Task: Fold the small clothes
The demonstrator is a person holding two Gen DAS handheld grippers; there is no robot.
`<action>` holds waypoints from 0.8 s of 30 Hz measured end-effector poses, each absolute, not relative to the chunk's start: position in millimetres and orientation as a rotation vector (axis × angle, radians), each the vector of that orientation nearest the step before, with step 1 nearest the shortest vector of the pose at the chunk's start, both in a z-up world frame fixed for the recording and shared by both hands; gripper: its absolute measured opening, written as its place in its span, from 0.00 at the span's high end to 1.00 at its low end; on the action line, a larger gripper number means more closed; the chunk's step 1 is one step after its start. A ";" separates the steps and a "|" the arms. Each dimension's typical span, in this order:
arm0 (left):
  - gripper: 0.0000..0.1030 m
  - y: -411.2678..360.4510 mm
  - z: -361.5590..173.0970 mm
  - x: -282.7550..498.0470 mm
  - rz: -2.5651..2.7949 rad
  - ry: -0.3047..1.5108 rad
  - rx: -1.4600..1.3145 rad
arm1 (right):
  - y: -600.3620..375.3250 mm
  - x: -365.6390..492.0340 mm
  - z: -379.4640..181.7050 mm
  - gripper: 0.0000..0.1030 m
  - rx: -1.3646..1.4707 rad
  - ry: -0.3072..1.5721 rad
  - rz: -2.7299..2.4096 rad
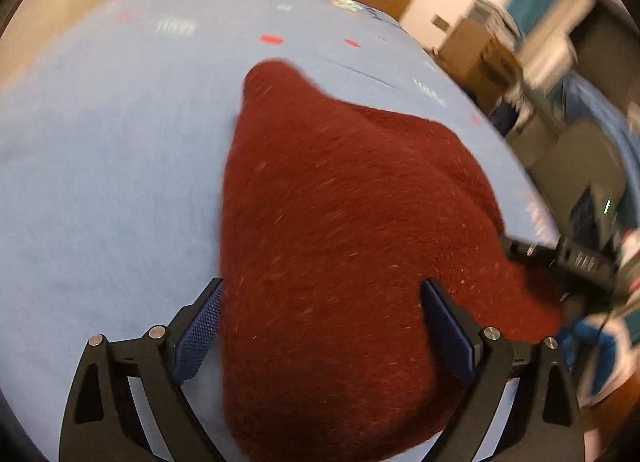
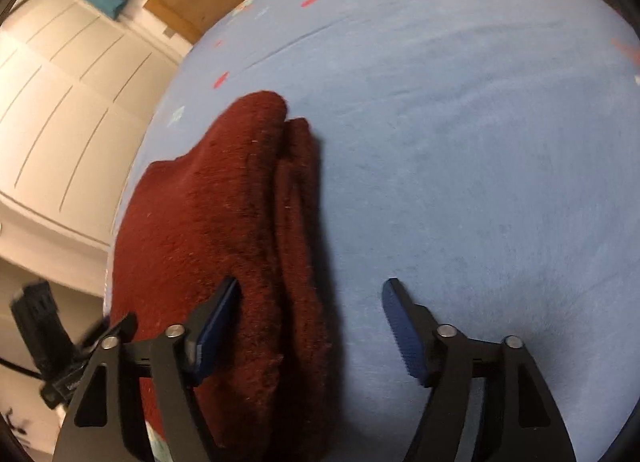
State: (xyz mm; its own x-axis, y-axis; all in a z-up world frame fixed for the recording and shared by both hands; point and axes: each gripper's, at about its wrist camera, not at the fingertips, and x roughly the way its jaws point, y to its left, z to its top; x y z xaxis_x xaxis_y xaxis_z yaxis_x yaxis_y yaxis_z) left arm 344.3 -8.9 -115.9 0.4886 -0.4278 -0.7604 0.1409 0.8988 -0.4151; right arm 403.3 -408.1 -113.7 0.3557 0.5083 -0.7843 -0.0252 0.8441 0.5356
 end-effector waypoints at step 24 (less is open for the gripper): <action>0.10 -11.4 -18.5 188.4 -0.109 0.745 -0.086 | -420.7 216.0 17.5 0.21 0.283 0.920 0.151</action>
